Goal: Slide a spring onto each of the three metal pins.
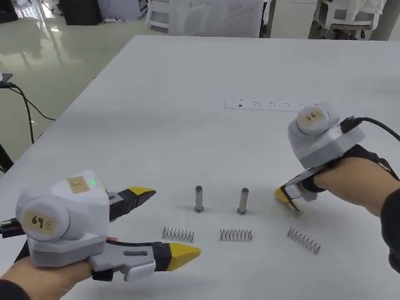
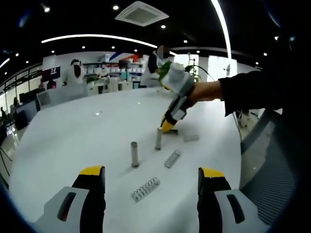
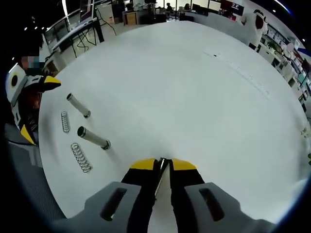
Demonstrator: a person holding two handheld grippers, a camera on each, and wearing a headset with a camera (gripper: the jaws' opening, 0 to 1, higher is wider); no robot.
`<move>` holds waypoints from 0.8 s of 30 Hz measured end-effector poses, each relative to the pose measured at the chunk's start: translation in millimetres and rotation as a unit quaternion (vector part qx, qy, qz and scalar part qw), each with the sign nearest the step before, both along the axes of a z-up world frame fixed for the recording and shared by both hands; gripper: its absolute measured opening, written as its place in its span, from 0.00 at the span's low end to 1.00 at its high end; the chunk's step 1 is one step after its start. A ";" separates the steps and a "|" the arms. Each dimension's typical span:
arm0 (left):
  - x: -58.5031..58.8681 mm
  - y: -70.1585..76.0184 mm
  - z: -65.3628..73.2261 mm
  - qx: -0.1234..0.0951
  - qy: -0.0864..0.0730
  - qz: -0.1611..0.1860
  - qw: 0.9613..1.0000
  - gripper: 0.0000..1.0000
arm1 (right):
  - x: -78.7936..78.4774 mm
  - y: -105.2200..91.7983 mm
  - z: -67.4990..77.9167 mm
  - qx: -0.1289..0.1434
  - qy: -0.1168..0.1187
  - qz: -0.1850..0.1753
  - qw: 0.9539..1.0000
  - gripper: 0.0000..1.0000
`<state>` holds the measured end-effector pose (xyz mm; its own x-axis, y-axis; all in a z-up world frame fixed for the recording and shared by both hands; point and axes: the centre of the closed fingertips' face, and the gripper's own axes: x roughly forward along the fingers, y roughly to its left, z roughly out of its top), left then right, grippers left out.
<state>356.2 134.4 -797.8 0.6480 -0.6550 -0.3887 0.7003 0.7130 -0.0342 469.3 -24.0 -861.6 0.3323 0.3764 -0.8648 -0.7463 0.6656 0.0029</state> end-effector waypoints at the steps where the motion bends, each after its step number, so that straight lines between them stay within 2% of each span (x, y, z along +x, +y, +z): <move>1: 0.0 -0.2 -0.2 -0.001 0.000 0.000 1.000 0.74 | -0.2 0.0 0.0 -0.002 0.000 0.000 1.000 0.08; 6: 0.0 -1.2 0.0 -0.002 0.001 0.000 1.000 0.73 | -1.0 1.2 -0.8 -0.021 -0.006 0.003 1.000 0.07; 14: -0.4 -1.4 2.2 -0.005 -0.002 0.001 1.000 0.73 | -3.0 -0.2 0.5 -0.031 -0.010 0.005 0.999 0.05; 24: 0.0 -3.1 3.3 -0.006 -0.003 -0.002 1.000 0.72 | -10.0 -4.1 27.5 0.016 -0.017 -0.010 1.000 0.05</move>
<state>356.2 131.3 -794.5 0.6481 -0.6619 -0.3767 0.7029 0.7103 -0.0387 459.3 -28.1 -834.1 0.3697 0.3968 -0.8401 -0.7329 0.6803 -0.0012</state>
